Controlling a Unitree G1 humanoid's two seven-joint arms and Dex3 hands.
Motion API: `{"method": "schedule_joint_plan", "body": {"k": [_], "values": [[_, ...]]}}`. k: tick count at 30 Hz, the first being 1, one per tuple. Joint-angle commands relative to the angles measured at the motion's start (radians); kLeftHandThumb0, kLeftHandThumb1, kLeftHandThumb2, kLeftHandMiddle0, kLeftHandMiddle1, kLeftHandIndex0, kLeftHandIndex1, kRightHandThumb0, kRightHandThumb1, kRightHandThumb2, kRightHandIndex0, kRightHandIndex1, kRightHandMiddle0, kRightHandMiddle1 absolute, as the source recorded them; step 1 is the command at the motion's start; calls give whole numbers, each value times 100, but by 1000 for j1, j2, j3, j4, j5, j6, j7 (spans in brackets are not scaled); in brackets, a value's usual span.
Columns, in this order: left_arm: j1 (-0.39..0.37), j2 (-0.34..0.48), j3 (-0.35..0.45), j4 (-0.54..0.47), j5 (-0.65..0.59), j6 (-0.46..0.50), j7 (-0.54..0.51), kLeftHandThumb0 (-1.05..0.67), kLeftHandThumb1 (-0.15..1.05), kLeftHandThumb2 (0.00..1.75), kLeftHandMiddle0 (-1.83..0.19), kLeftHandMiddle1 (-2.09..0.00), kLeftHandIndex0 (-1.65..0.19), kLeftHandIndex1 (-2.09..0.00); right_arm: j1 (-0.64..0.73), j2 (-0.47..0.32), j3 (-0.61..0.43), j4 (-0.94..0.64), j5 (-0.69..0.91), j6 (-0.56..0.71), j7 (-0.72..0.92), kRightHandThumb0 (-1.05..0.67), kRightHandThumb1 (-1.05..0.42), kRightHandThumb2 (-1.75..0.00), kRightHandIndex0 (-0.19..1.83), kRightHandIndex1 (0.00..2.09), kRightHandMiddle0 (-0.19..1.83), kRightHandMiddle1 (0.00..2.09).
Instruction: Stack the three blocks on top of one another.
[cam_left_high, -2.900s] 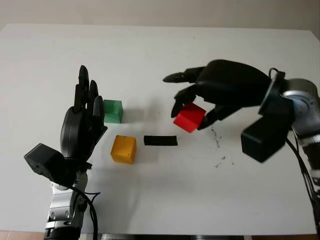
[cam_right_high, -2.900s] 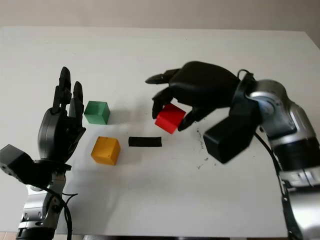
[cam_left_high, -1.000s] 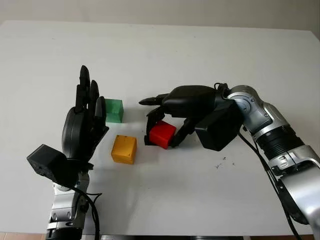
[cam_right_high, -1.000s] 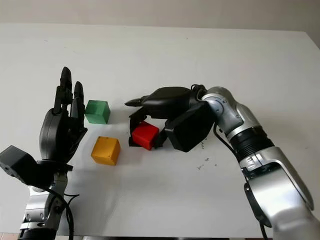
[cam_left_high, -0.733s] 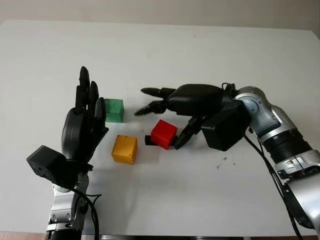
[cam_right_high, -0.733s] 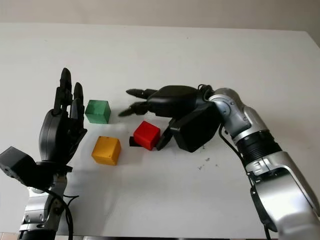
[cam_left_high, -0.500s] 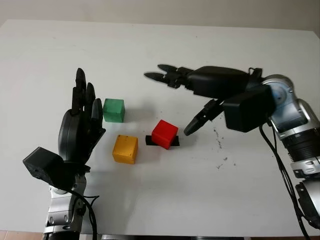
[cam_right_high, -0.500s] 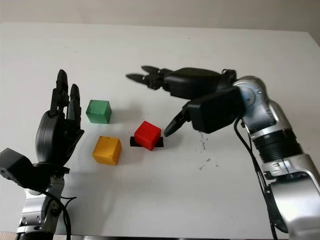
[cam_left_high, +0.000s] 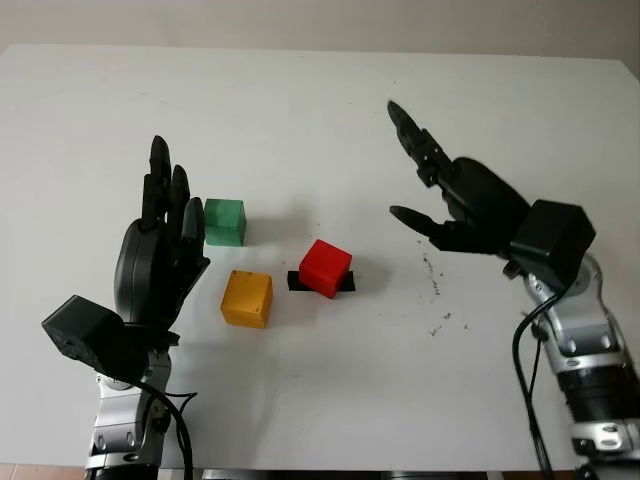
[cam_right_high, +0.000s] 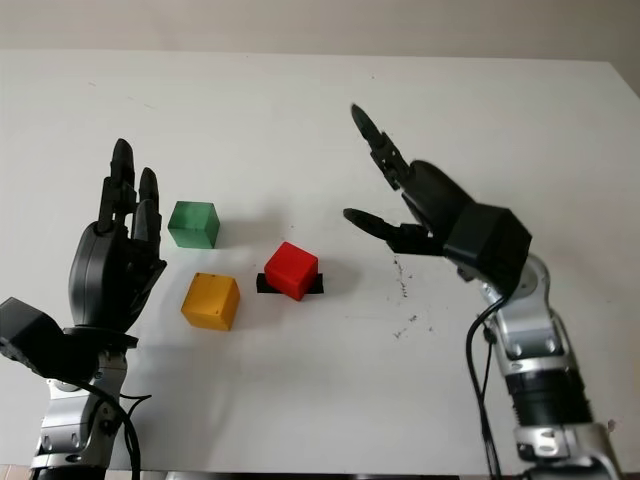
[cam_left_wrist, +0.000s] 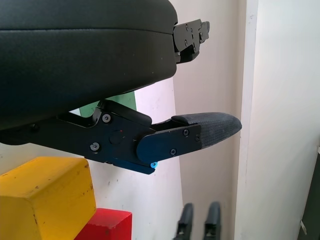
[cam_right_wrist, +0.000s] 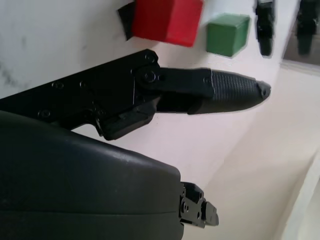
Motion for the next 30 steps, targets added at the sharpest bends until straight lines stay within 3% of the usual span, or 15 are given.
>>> {"method": "schedule_joint_plan", "body": {"k": [1,10,19,23,25,28,30], "values": [[12,7,1,-15,-2,0,-5,-64,105,59,19,0,19,0,41,60,-21,-48,41,27,-40,-84,-105,-69,-19,0,-19,0],[11,7,3,-10,2,-9,-7,-65,105,59,19,-1,19,-1,146,196,-71,-114,116,60,-172,-76,-105,-73,-19,0,-19,0],[1,22,6,11,14,-48,-19,-62,105,56,19,-1,19,-1,193,245,-77,-124,91,-8,-232,-77,-105,-70,-19,0,-19,0],[5,64,8,-6,54,-71,-26,-63,105,52,19,-1,19,-1,198,256,-72,-127,85,-20,-237,-77,-105,-70,-19,0,-19,0],[7,92,18,-21,104,-92,-8,-64,105,47,5,-8,8,-7,199,261,-71,-132,83,-19,-241,-77,-105,-70,-19,0,-19,0],[44,144,42,-146,230,-29,51,-64,105,33,-21,-8,-23,-11,199,266,-72,-137,79,-21,-248,-77,-105,-68,-19,0,-19,0],[63,213,54,-206,315,-30,40,-62,105,30,-23,-6,-29,-10,199,271,-73,-141,76,-19,-256,-76,-105,-67,-19,0,-19,0]]}}
